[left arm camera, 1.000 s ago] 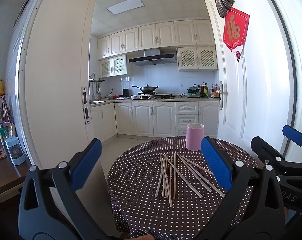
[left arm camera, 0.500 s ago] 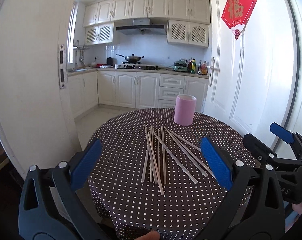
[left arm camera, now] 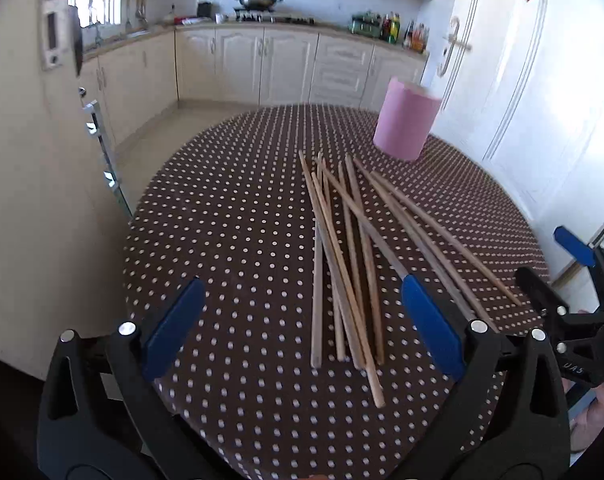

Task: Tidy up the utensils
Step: 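Lower the left tool onto the wooden chopsticks while the right tool lowers beside them, then close the left tool on one chopstick while the right tool grasps another and lifts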

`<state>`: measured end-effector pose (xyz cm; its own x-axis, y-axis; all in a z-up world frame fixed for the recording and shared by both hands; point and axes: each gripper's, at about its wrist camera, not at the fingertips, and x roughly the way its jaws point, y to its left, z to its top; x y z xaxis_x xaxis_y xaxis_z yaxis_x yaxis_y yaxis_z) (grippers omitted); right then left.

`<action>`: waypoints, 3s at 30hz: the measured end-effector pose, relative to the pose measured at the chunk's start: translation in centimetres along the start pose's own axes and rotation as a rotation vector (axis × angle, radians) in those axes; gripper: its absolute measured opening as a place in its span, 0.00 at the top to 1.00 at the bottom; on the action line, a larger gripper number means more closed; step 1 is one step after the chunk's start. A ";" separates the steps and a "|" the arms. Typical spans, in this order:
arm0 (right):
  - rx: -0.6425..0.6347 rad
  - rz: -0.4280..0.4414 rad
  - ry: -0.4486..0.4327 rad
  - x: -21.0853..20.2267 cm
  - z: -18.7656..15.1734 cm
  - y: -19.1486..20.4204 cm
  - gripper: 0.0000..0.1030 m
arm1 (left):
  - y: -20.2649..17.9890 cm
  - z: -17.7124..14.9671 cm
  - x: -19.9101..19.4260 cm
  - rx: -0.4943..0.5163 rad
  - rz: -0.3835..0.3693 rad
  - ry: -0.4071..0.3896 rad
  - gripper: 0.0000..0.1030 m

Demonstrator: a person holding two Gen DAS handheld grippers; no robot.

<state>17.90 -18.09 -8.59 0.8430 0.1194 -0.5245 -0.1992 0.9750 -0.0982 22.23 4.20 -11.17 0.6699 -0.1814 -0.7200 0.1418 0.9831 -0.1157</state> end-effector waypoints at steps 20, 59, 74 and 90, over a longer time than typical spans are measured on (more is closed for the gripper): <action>0.070 0.173 0.285 12.5 5.8 -4.3 0.29 | 2.3 9.9 13.1 -0.097 0.008 0.305 0.37; -0.147 0.260 0.595 21.5 9.6 2.1 0.95 | 2.2 13.1 14.0 -0.081 -0.009 0.268 0.95; -0.030 0.310 0.273 9.3 16.4 -0.9 0.96 | -2.7 16.7 -2.7 0.046 -0.086 -0.021 0.95; 0.097 0.180 -0.094 2.8 21.5 -5.6 0.96 | -10.8 22.7 -8.0 0.091 -0.108 -0.325 0.95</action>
<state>32.12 -19.23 8.70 0.8419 0.3053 -0.4449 -0.3052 0.9494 0.0740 31.89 -5.55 11.35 0.8422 -0.2968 -0.4502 0.2792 0.9543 -0.1069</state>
